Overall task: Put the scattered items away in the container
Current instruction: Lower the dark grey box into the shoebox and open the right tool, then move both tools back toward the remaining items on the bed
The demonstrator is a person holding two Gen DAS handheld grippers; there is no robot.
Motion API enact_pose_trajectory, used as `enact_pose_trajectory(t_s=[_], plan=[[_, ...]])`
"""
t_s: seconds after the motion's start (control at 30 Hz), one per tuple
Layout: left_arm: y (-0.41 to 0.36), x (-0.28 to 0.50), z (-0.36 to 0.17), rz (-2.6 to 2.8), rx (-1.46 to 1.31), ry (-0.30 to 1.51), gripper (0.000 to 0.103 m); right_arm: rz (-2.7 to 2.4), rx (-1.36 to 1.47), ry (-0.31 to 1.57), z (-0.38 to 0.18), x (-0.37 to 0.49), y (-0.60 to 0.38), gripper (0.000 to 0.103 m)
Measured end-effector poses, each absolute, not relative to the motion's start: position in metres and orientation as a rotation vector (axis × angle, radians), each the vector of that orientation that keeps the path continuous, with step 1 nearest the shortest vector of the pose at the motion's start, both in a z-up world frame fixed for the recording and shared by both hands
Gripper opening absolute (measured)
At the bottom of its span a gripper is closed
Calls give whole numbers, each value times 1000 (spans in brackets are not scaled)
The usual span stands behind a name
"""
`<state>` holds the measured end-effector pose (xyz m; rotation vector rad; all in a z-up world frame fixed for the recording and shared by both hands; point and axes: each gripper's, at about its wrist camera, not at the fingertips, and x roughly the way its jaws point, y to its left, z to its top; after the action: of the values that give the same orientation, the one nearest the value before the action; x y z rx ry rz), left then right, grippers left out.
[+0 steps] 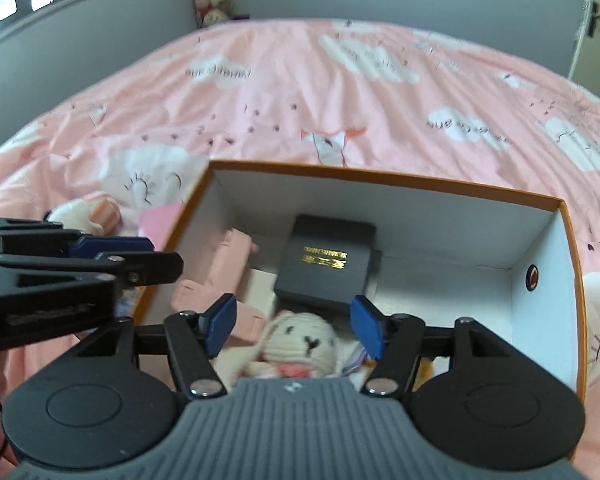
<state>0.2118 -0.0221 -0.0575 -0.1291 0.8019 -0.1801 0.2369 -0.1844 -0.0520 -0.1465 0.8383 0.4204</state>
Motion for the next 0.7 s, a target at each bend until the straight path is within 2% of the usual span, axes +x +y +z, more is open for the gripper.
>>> enact_pose_trajectory(t_s=[0.2, 0.5, 0.7], plan=[[-9, 185, -53, -141, -94, 775, 30, 381, -55, 780, -51, 203, -175, 66], [18, 145, -49, -60, -59, 773, 29, 353, -64, 690, -56, 157, -143, 65], [32, 122, -58, -27, -14, 818, 28, 392, -92, 701, -64, 134, -121, 63]])
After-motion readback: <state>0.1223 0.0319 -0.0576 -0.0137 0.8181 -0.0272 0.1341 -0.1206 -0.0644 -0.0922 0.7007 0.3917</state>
